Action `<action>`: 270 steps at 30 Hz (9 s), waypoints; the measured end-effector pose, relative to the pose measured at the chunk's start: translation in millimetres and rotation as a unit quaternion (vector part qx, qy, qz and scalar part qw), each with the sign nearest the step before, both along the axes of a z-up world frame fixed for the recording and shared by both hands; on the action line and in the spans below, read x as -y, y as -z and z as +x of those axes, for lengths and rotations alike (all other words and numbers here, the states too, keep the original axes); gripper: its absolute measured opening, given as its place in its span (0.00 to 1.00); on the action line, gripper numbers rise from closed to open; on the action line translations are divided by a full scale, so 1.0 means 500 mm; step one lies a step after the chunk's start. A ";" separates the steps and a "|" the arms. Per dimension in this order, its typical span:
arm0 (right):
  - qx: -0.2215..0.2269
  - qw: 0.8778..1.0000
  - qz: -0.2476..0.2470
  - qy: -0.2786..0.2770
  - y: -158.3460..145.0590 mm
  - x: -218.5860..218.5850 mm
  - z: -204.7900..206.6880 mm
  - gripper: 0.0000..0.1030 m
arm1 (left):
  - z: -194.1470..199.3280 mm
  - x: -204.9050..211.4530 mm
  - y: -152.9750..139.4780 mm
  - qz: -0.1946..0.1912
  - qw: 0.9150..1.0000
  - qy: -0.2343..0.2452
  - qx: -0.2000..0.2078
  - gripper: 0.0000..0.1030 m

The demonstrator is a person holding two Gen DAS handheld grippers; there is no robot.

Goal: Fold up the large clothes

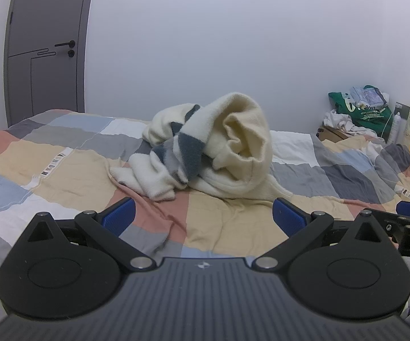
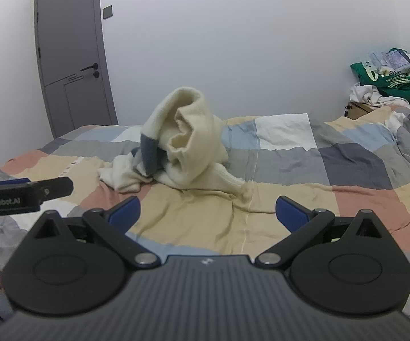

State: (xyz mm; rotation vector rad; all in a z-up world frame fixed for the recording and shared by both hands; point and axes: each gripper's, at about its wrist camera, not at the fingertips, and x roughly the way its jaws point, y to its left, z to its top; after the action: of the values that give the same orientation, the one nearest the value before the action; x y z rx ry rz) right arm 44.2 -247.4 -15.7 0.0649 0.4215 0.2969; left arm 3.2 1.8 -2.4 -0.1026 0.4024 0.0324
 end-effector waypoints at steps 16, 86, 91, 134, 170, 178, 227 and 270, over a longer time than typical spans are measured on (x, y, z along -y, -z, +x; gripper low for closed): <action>-0.003 1.000 -0.002 -0.001 0.004 -0.003 -0.001 1.00 | 0.000 0.001 0.001 0.001 1.000 0.000 0.000 1.00; -0.006 1.000 -0.006 0.022 -0.009 -0.039 0.002 1.00 | -0.002 -0.039 -0.039 -0.007 1.000 0.000 0.025 1.00; -0.024 0.999 -0.006 0.042 -0.019 -0.045 0.028 1.00 | 0.017 -0.038 -0.057 0.031 0.999 -0.003 0.030 1.00; 0.005 0.996 -0.008 -0.087 0.197 -0.169 0.466 0.76 | 0.629 -0.155 0.186 -0.123 0.988 -0.001 -0.090 0.99; 0.082 0.991 -0.097 -0.031 0.029 -0.124 0.268 0.16 | 0.319 -0.400 -0.015 -0.238 0.953 -0.162 0.094 0.11; -0.018 0.982 -0.157 -0.103 0.116 -0.184 0.227 0.17 | 0.324 -0.411 0.062 -0.181 0.953 -0.241 -0.027 0.11; -0.252 0.953 0.164 -0.017 0.193 -0.032 0.342 0.64 | 0.215 -0.280 0.145 -0.363 0.907 -0.081 -0.198 0.69; 0.021 0.966 0.206 -0.157 -0.140 -0.010 0.098 0.16 | 0.043 -0.334 -0.083 -0.392 0.916 0.060 0.054 0.13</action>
State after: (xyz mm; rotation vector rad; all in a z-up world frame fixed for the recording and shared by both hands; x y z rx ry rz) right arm 93.0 -242.2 54.0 0.4008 0.3208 0.6950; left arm 24.8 168.7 39.0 -0.8708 0.2911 -0.2607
